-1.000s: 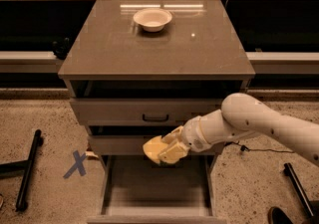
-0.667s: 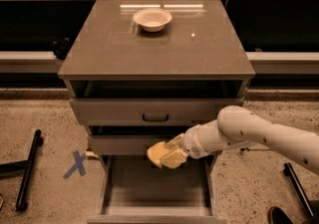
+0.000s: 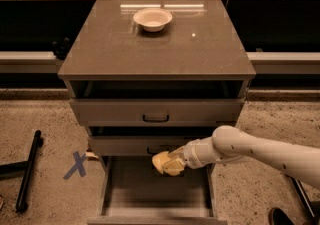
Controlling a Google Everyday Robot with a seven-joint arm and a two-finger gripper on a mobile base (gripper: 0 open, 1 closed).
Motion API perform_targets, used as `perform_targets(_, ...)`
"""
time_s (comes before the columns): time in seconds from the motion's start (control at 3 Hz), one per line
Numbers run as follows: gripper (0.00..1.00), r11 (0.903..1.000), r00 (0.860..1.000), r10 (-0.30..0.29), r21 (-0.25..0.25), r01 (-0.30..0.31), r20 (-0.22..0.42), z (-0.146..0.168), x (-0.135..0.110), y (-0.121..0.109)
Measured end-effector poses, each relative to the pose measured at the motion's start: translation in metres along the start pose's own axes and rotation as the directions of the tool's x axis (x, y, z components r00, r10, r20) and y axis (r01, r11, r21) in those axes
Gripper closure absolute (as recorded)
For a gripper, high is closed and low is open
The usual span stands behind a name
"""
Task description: Place sponge into bottom drawer
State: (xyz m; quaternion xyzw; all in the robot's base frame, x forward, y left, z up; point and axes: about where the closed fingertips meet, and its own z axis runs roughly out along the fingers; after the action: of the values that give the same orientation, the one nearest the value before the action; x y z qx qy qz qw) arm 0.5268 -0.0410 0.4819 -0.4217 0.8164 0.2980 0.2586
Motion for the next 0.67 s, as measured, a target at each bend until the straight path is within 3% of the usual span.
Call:
perform_targets(0.33, 1.00, 1.0000, 1.000, 0.000, 0.000, 0.000, 0.000, 0.000, 0.000, 0.000)
perform_targets(0.67, 1.00, 0.9969, 0.997, 0.078, 0.001, -0.078, -0.018, 0.018, 0.023, -0.005)
